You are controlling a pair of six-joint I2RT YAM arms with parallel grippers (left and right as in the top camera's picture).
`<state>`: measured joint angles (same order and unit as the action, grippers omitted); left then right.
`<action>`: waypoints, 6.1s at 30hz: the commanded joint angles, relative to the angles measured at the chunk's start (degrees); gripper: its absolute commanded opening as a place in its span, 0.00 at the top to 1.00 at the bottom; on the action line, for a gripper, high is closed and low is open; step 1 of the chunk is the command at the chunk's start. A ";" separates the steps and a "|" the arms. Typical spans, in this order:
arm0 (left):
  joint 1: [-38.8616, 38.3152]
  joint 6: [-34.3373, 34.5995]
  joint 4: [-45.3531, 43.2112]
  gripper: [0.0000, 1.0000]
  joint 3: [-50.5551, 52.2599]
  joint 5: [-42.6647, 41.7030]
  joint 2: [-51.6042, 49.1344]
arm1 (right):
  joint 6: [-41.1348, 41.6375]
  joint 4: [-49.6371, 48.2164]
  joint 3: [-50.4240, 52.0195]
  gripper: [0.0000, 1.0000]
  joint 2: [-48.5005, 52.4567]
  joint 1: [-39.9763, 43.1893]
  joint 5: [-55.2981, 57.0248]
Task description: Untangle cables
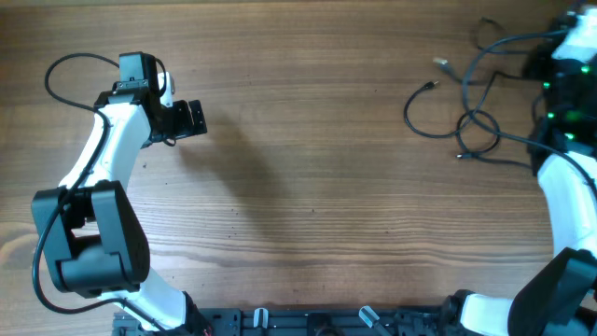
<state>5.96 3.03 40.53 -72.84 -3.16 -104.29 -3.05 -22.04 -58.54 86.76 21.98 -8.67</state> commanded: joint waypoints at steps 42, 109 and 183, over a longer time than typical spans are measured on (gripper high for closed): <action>0.07 -1.11 0.04 0.00 0.04 -0.90 1.38 | 5.18 6.49 -1.60 0.00 19.85 -23.04 -29.51; -13.20 -1.36 -59.04 0.00 49.22 -9.49 70.69 | 9.46 16.55 -1.33 0.00 19.87 -27.76 -29.27; -6.95 1.75 -36.61 0.00 72.52 -3.41 104.13 | 9.44 16.55 -1.33 0.00 19.87 -27.76 -29.27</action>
<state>-1.37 4.23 3.51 -0.58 -7.31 -0.78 6.04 -5.30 -59.51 105.78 -5.65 -37.32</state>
